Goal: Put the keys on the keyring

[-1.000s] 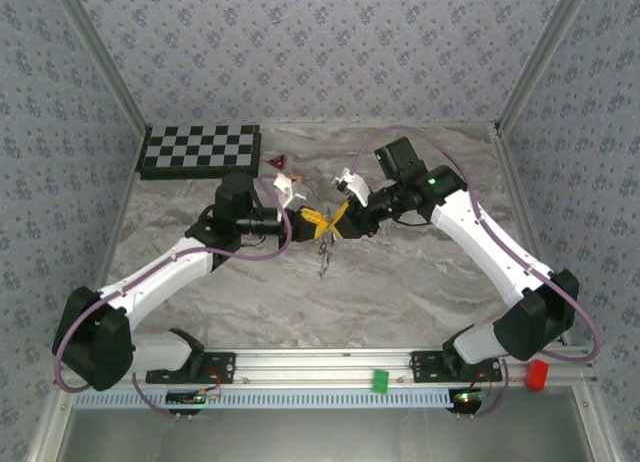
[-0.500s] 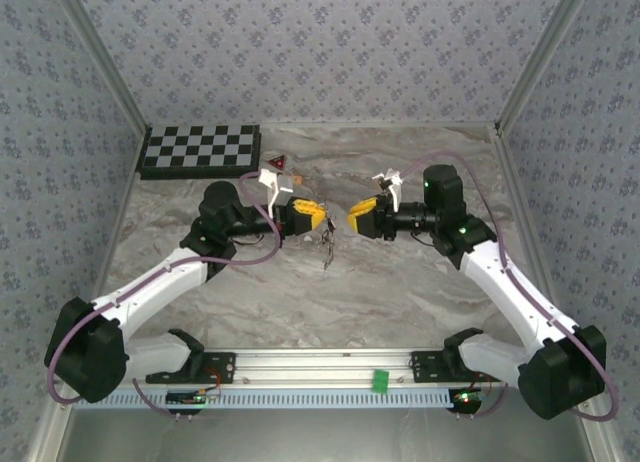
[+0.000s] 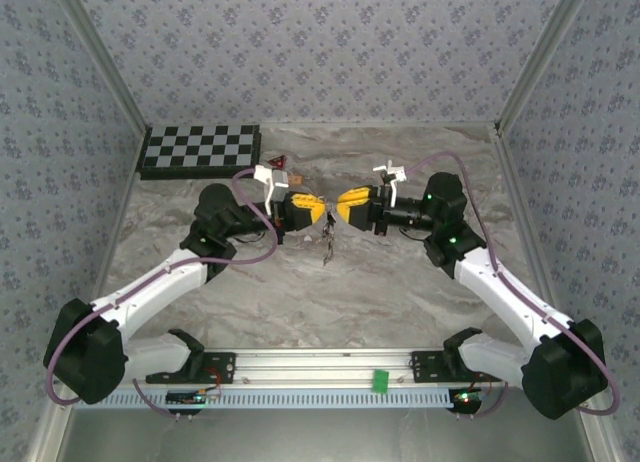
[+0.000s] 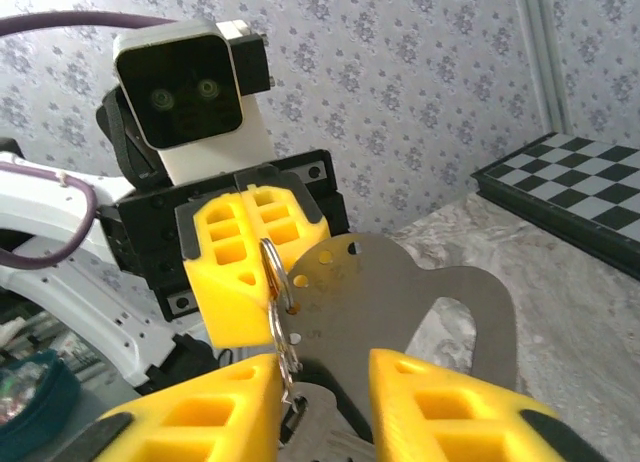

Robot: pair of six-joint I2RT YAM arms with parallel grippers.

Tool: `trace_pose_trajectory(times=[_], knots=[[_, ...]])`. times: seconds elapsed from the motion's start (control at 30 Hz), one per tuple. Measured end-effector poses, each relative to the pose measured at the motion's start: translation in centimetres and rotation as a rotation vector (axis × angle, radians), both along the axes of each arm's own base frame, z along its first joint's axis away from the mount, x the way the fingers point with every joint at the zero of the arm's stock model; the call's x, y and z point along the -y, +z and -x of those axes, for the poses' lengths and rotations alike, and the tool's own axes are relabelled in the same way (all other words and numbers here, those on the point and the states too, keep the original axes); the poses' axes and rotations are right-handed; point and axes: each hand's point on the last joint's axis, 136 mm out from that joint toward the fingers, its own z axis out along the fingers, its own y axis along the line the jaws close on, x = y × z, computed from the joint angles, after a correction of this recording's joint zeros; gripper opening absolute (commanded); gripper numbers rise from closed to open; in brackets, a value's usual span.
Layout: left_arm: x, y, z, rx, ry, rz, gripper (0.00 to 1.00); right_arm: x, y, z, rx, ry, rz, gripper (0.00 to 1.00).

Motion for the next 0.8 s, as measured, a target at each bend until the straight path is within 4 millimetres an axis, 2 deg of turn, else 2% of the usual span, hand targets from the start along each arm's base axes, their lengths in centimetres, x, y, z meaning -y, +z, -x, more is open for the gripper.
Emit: trace_pose_trajectory(times=[0.17,0.3,0.43,0.53,0.57,0.6,0.8], knots=[[-0.14,0.34,0.18,0.008,0.001,0.006,0.00,-0.50,0.00,0.15,-0.005,0.020,0.004,0.24],[-0.17,0.37,0.15,0.008,0.005,0.006,0.00,-0.57,-0.25,0.28,-0.005,0.028,0.014,0.07],[-0.18,0.41,0.15,0.009,0.005,0.007,0.00,-0.62,-0.48,0.39,-0.014,0.033,0.023,0.00],[-0.18,0.42,0.16,0.010,0.005,0.008,0.00,-0.62,-0.62,0.42,-0.018,0.035,0.027,0.01],[-0.18,0.42,0.15,0.010,0.005,0.008,0.00,-0.62,-0.65,0.45,-0.020,0.037,0.028,0.13],[-0.16,0.42,0.18,0.010,0.004,0.008,0.00,-0.62,-0.74,0.45,-0.024,0.037,0.030,0.19],[-0.16,0.42,0.18,0.010,0.004,0.008,0.00,-0.48,-0.68,0.62,-0.022,0.032,0.035,0.23]])
